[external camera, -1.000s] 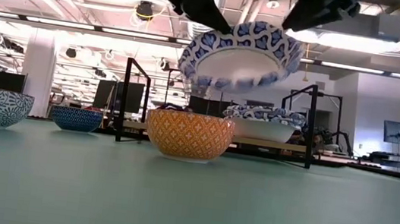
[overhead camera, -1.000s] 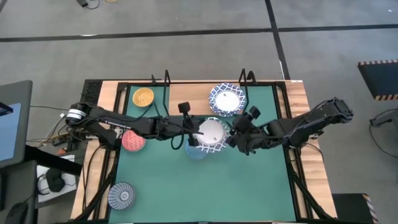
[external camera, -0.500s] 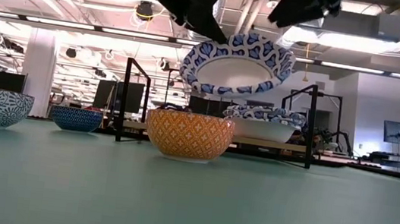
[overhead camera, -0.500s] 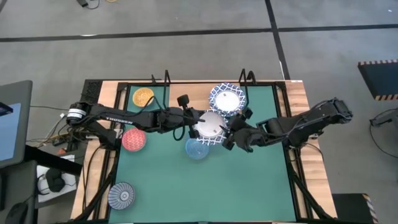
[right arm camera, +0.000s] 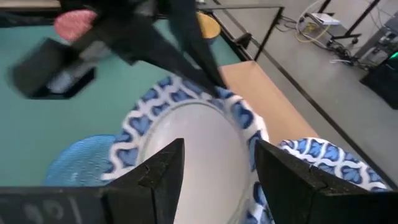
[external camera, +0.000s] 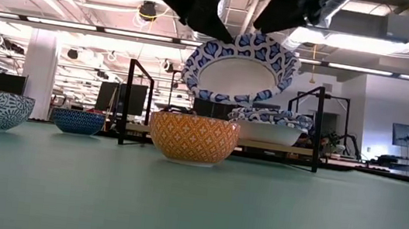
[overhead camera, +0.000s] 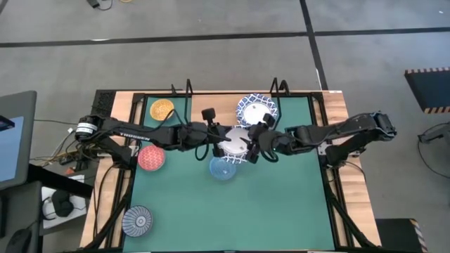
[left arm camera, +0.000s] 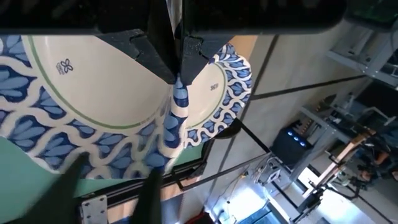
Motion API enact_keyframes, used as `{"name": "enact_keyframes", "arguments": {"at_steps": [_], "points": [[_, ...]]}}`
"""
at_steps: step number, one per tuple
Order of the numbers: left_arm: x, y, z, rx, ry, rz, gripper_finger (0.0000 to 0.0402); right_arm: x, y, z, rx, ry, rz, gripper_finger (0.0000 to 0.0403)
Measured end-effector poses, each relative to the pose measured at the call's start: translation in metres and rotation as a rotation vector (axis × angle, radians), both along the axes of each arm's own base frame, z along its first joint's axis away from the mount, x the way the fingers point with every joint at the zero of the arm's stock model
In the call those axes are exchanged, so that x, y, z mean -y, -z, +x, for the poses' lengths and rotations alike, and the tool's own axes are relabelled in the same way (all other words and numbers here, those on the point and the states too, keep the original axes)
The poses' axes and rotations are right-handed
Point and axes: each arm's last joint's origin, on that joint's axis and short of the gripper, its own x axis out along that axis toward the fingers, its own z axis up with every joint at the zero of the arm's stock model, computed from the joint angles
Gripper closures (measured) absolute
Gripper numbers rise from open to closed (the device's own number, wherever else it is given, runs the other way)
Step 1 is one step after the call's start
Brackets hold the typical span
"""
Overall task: Place and stack bowls onto a shelf
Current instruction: Stack the white patterned bowl on top of the white patterned bowl on the shelf
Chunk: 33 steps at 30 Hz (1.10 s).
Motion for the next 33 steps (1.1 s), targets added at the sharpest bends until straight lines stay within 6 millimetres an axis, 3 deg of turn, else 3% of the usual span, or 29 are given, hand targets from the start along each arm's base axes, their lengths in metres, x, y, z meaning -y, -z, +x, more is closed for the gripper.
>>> {"name": "enact_keyframes", "arguments": {"at_steps": [5, 10, 23, 33], "points": [[0.004, 0.0, 0.0, -0.012, 0.015, 0.022, 0.0401, 0.007, 0.009, 0.008, -0.039, -0.006, 0.018, 0.0184], [0.006, 0.0, 0.0, -0.017, 0.025, 0.034, 0.0401, 0.01, 0.018, 0.011, -0.114, 0.027, -0.094, 0.0185], [0.005, 0.001, 0.0, -0.045, 0.033, 0.048, 0.0401, -0.002, 0.001, 0.014, -0.094, -0.114, -0.292, 0.0185], [0.005, 0.001, 0.001, -0.057, 0.071, 0.072, 0.0401, 0.02, 0.006, 0.014, -0.124, -0.124, -0.194, 0.0189]]}}
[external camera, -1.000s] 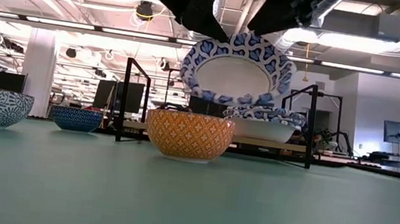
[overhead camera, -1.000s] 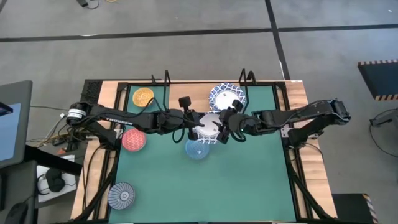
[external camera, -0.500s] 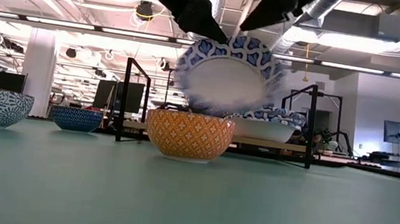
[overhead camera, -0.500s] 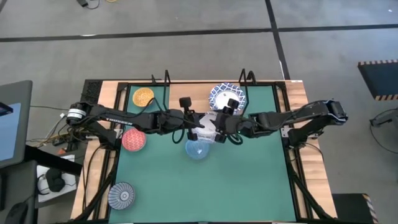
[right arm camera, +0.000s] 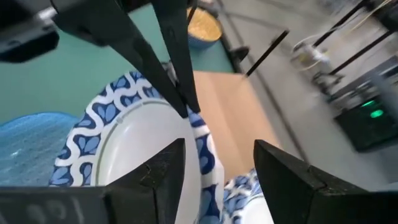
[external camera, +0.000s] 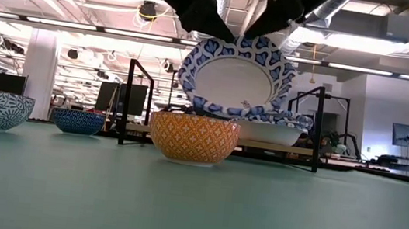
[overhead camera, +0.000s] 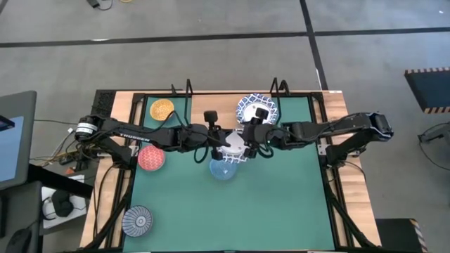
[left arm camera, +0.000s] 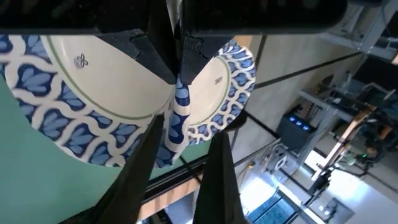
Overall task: Place and stack bowls onto a shelf
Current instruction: Stack the white patterned bowl on top of the white patterned bowl on the shelf
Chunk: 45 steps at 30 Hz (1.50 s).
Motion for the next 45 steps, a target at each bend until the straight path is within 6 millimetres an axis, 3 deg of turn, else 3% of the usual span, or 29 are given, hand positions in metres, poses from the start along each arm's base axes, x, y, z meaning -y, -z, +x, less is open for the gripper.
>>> {"name": "enact_keyframes", "arguments": {"at_steps": [7, 16, 19, 23, 28, 32, 38, 45], "points": [[0.0, -0.001, 0.0, -0.003, 0.025, 0.016, 0.0401, 0.011, 0.003, -0.001, -0.021, 0.012, 0.053, 0.0242], [-0.003, -0.004, 0.0, 0.03, -0.058, 0.031, 0.0394, 0.021, 0.003, -0.001, -0.008, 0.02, 0.091, 0.0382], [-0.007, -0.006, -0.004, 0.021, -0.208, 0.083, 0.0369, 0.034, 0.0, -0.001, 0.005, 0.065, 0.091, 0.0381], [-0.013, -0.015, -0.013, 0.04, -0.371, 0.115, 0.032, 0.065, -0.017, -0.004, 0.061, 0.171, 0.088, 0.0381], [-0.02, -0.02, -0.029, -0.004, -0.392, 0.066, 0.0261, 0.111, -0.029, -0.017, 0.078, 0.278, 0.134, 0.0382], [-0.03, -0.025, -0.044, -0.023, -0.388, -0.013, 0.0231, 0.144, -0.023, -0.036, 0.005, 0.346, 0.202, 0.0382], [-0.043, -0.028, -0.054, -0.03, -0.385, -0.093, 0.0222, 0.179, -0.016, -0.063, -0.045, 0.419, 0.306, 0.0382], [-0.049, -0.026, -0.054, -0.034, -0.334, -0.14, 0.0228, 0.194, -0.016, -0.074, -0.03, 0.417, 0.342, 0.0382]]}}
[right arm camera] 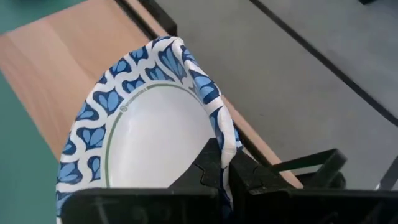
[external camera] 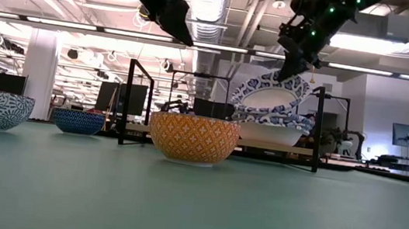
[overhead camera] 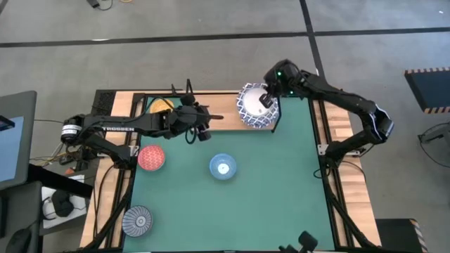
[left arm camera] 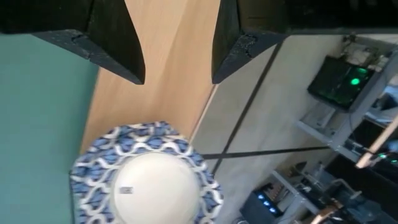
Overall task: Place and stack bowls onto a shelf
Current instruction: Stack the white patterned bowl on top of the white patterned bowl on the shelf
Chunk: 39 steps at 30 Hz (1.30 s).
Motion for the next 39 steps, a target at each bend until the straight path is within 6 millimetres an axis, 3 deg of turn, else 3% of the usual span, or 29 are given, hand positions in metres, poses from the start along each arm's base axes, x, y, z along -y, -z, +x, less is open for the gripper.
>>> {"name": "enact_keyframes", "arguments": {"at_steps": [7, 14, 21, 26, 33, 39], "points": [[0.0, 0.0, 0.0, 0.002, 0.0, -0.002, 0.0229, 0.002, -0.004, 0.003, 0.04, -0.007, -0.041, 0.0382], [0.0, 0.0, 0.0, -0.002, 0.002, 0.0, 0.0229, 0.008, 0.023, 0.013, -0.068, 0.0, 0.058, 0.0375], [0.0, 0.001, 0.0, -0.009, 0.002, -0.002, 0.0229, 0.011, 0.047, 0.029, -0.118, -0.022, 0.097, 0.0317], [0.0, 0.001, 0.0, -0.009, 0.001, -0.002, 0.0229, 0.012, 0.042, 0.03, -0.093, -0.027, 0.066, 0.0271], [0.0, 0.002, -0.001, -0.023, -0.008, -0.001, 0.0229, 0.004, 0.013, 0.016, -0.054, 0.046, -0.055, 0.0203], [0.0, 0.002, -0.001, -0.018, -0.015, -0.004, 0.0229, -0.014, 0.0, 0.019, 0.016, -0.037, -0.055, 0.0178]]}}
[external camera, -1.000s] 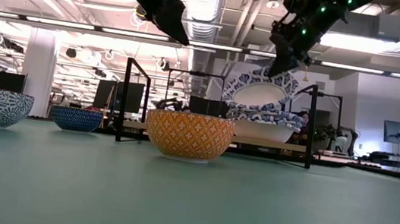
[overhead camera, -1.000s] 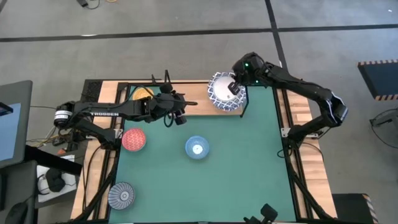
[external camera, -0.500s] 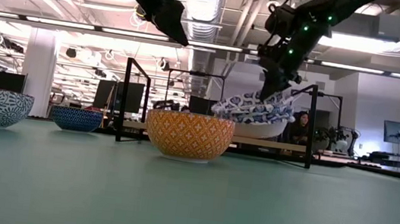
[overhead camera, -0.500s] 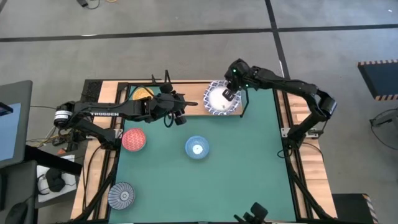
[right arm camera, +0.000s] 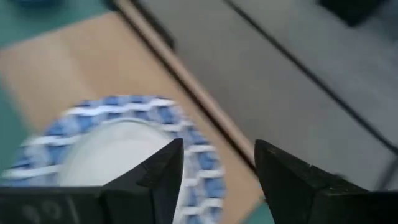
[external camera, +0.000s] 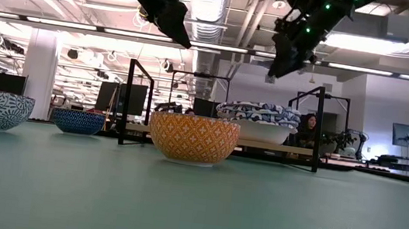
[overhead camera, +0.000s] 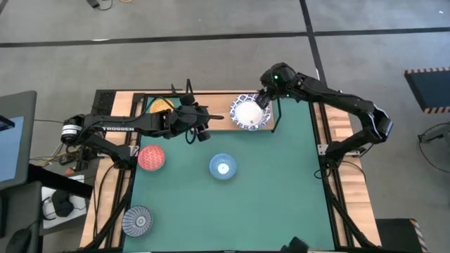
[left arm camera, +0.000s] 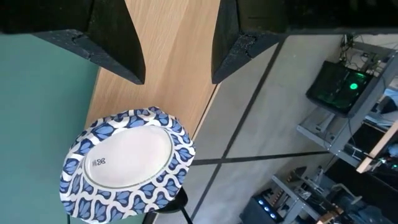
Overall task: Place and stack bowls onto a shelf
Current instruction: Stack the white patterned bowl on top of the white patterned bowl on the shelf
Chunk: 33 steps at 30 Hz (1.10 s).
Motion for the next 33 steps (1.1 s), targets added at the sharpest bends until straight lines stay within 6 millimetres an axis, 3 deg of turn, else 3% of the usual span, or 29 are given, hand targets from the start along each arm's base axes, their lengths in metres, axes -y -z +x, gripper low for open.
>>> {"name": "enact_keyframes", "arguments": {"at_steps": [3, 7, 16, 21, 25, 28, 33], "points": [[0.0, 0.0, 0.0, 0.004, -0.002, -0.002, 0.0229, -0.009, 0.01, 0.014, 0.002, -0.075, 0.065, 0.0188], [0.0, 0.0, 0.0, 0.004, -0.002, -0.003, 0.0229, -0.013, 0.039, 0.038, -0.075, -0.124, 0.121, 0.0213], [0.0, 0.002, -0.002, -0.027, -0.018, 0.0, 0.0229, 0.009, 0.109, 0.06, -0.232, -0.114, 0.258, 0.0245], [-0.002, 0.002, -0.002, -0.028, -0.028, 0.002, 0.0229, 0.019, 0.129, 0.063, -0.272, -0.101, 0.294, 0.0246], [-0.003, 0.003, -0.003, -0.042, -0.037, 0.0, 0.0229, 0.023, 0.132, 0.061, -0.277, -0.088, 0.296, 0.0246], [-0.003, 0.006, -0.006, -0.069, -0.07, -0.006, 0.0229, 0.02, 0.123, 0.058, -0.267, -0.088, 0.284, 0.0246], [-0.001, 0.012, -0.021, -0.15, -0.142, -0.063, 0.0229, 0.009, 0.084, 0.046, -0.193, -0.113, 0.217, 0.0246]]}}
